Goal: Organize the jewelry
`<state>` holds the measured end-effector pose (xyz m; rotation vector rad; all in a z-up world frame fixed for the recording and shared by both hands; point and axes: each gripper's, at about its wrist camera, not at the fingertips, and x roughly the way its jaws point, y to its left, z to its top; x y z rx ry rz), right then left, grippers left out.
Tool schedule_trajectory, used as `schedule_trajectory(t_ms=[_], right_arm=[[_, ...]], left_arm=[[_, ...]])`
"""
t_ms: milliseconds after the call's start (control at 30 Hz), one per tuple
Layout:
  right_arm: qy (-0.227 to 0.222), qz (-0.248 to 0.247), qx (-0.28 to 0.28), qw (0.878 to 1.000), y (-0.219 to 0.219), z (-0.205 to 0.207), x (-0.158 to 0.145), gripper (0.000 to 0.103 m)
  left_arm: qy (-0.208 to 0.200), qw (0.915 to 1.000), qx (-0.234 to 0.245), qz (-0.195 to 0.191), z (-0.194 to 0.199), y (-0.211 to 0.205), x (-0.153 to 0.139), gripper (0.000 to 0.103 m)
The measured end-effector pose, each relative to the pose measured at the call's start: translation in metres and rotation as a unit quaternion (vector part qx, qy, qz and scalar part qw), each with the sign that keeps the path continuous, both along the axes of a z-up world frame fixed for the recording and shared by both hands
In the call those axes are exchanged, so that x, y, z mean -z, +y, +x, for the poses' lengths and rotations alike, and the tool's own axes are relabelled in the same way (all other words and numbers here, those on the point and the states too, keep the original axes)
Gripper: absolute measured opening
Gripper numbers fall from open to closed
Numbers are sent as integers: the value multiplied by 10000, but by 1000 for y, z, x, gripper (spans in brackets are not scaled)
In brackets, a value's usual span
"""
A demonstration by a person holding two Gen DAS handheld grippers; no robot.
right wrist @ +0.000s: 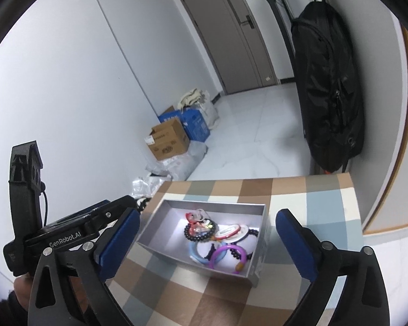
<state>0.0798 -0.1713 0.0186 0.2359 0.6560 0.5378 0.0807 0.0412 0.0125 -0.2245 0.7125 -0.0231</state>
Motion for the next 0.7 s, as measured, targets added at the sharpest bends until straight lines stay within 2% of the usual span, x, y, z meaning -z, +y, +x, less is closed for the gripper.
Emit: schedule_trajectory(t_ms=[167, 400, 700], right_arm=[[-138, -23, -3, 9999, -2, -17, -1, 103], [-233, -61, 13, 9997, -8, -41, -3, 103], [-305, -153, -12, 9994, -12, -63, -2, 103]], left_arm=[[-141, 9999, -73, -6, -14, 3, -1, 83], [-390, 9989, -130, 207, -37, 3, 0, 83], [-511, 9982, -99, 293, -51, 2, -1, 83]])
